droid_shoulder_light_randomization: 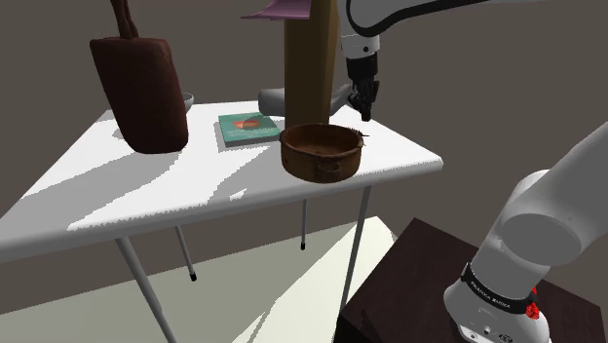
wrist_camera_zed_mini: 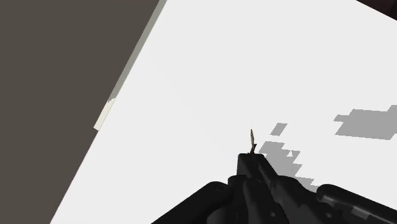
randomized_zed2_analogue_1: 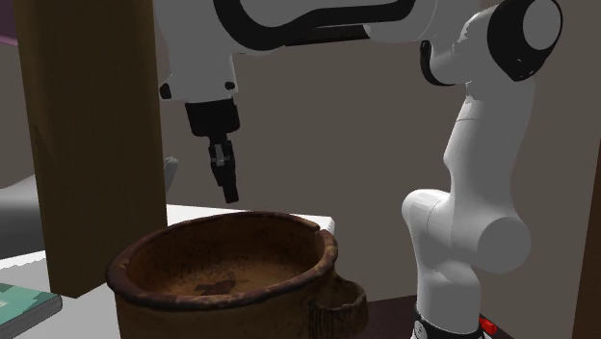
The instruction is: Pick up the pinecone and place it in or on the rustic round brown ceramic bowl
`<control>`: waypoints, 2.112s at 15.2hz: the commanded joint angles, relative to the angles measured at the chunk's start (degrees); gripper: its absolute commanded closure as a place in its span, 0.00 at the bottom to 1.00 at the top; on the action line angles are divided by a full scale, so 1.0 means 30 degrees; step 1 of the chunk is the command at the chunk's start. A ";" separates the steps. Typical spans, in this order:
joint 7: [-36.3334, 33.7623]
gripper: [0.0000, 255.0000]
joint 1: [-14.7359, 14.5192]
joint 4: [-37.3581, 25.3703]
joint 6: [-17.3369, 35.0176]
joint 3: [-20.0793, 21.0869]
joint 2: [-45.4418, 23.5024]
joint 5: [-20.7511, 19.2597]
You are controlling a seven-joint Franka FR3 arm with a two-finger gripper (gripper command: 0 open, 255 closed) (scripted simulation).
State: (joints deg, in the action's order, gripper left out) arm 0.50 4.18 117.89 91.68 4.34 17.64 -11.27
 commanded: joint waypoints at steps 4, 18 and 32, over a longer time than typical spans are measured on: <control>0.0000 1.00 0.0000 0.0000 0.0000 0.0000 0.0000 0.0000; 0.6025 0.00 -0.1165 0.1454 0.3391 -0.0027 -0.1397 -0.1263; 0.6024 1.00 -0.1174 0.1442 0.3367 -0.0027 -0.1386 -0.1261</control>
State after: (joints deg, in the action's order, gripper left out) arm 18.56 0.73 122.20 101.73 4.16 13.52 -15.07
